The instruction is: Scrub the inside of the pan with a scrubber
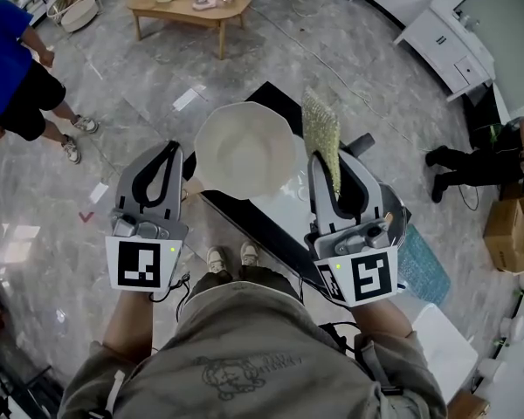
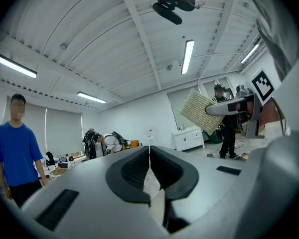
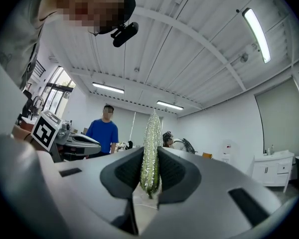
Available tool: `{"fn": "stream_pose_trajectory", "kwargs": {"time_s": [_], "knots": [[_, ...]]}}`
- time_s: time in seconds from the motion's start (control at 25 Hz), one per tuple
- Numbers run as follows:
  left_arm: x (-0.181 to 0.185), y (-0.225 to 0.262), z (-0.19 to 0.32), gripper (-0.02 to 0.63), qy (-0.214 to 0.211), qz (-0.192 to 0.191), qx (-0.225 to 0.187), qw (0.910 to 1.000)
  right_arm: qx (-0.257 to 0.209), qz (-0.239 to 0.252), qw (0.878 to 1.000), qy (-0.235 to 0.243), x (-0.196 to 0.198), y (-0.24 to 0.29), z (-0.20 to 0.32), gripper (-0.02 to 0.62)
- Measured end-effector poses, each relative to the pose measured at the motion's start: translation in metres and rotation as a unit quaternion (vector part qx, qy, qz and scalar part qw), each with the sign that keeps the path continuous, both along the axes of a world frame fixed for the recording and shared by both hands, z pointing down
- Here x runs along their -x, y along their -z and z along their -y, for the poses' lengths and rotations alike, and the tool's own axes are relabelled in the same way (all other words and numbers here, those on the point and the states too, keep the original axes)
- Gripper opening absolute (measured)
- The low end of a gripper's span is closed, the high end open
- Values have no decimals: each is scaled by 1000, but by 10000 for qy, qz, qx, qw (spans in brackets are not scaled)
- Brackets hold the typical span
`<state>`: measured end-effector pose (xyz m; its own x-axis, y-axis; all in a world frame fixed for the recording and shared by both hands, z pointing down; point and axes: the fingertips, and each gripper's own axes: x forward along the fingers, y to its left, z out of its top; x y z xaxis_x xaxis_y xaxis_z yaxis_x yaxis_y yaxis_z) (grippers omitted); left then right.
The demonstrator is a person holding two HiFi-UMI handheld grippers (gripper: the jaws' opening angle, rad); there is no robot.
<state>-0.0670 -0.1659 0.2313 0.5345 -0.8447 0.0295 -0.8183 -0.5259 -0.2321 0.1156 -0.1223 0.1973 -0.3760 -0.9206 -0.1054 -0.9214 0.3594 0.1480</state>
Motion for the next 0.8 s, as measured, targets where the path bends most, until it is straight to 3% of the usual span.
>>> {"fn": "stream_pose_trajectory", "kwargs": {"time_s": [0.8], "knots": [[-7, -2, -4, 21, -70, 144, 3, 9999, 53, 44, 10000, 17, -6, -3, 2, 71]]}}
